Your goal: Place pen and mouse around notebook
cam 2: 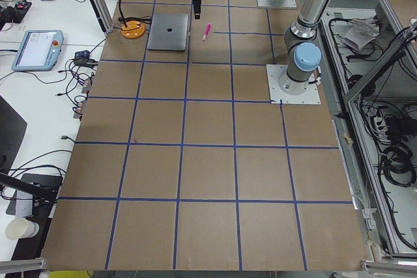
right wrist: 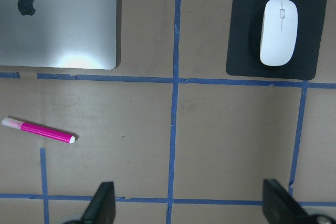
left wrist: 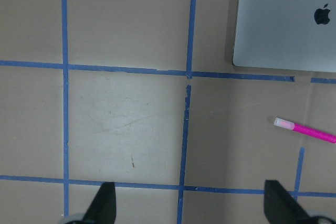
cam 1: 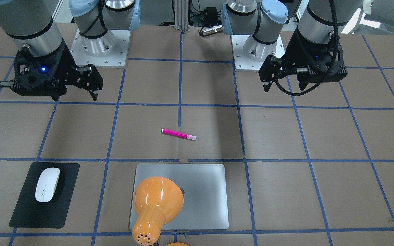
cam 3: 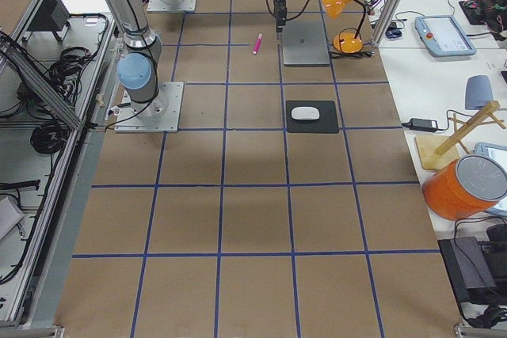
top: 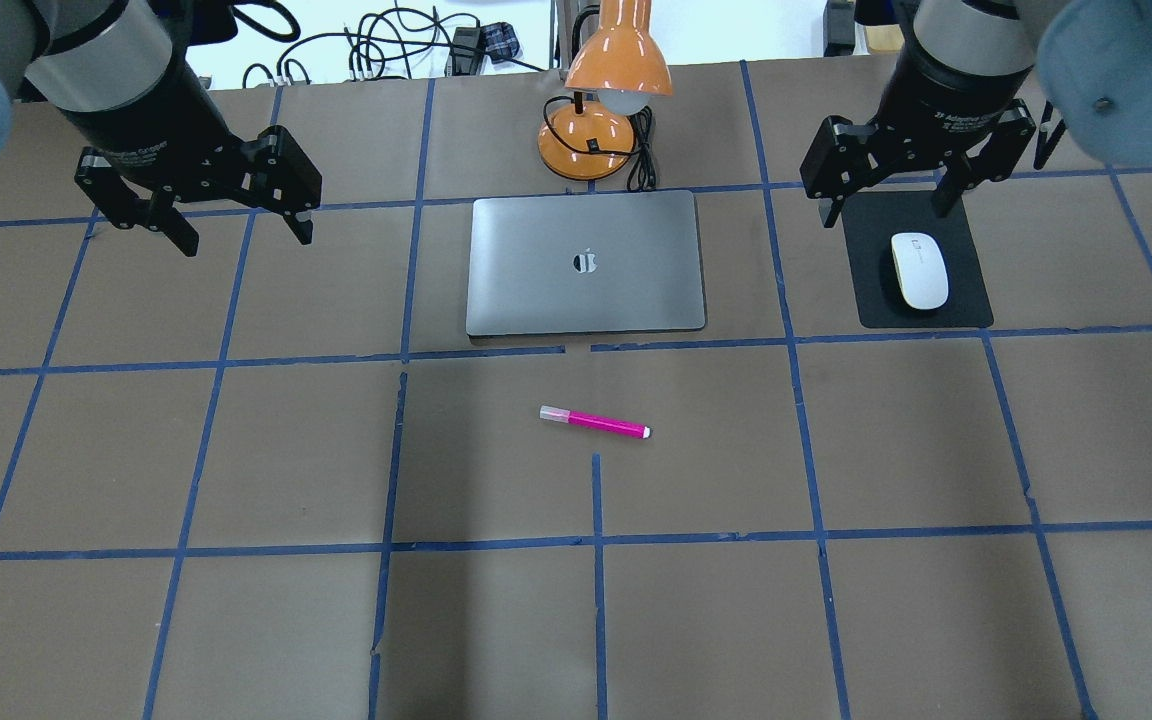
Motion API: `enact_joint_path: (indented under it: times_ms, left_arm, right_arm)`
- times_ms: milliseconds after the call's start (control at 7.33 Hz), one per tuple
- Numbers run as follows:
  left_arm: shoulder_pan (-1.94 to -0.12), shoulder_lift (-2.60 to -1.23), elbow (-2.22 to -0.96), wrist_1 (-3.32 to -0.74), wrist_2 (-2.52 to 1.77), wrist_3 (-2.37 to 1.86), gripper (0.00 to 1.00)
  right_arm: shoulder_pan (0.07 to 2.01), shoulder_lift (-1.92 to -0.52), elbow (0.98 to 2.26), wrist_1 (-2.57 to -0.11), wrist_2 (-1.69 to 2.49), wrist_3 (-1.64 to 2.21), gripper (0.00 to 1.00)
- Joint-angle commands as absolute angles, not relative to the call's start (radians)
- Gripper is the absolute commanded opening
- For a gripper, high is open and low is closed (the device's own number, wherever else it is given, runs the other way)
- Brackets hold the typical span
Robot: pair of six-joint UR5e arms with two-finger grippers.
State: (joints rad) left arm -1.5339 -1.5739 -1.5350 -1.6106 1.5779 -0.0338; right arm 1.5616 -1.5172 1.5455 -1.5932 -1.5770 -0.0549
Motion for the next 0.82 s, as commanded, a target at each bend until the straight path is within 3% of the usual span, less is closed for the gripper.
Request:
enact_joint_path:
  times_ms: [0, 682]
  left_arm:
    - [-1.532, -1.572, -1.537, -1.611, 1.578, -0.034, 1.00]
    - [-1.529, -1.568, -1.537, -1.611, 1.578, -0.034, 1.00]
  right_arm:
    - [1.562, -1.519, 1.546, -1.594, -1.577, -0.055, 1.00]
    - [1.562, -1.514, 1.537, -1.597, -1.577, -0.049, 1.00]
